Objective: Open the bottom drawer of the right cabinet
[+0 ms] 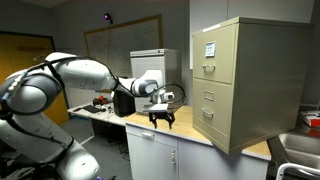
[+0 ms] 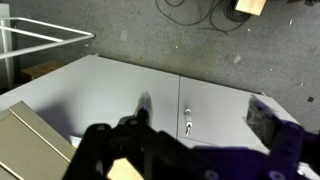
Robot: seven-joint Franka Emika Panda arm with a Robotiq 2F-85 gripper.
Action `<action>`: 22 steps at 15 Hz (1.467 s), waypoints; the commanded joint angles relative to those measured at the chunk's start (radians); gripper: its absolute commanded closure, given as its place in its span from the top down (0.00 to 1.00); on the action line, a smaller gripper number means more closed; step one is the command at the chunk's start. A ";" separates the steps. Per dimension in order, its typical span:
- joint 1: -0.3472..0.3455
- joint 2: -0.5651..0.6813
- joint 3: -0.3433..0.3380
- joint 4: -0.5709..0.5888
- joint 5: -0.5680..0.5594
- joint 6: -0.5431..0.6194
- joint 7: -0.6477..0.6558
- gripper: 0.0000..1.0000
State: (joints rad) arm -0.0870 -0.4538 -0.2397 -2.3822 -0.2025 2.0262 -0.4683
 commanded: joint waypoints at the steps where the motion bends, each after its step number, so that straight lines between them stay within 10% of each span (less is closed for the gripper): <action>1: 0.032 0.126 -0.015 0.153 0.135 0.036 0.009 1.00; 22: -0.287 0.765 -0.011 0.868 0.808 0.128 0.311 1.00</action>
State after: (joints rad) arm -0.3158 0.2546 -0.2744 -1.5952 0.5457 2.1769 -0.2148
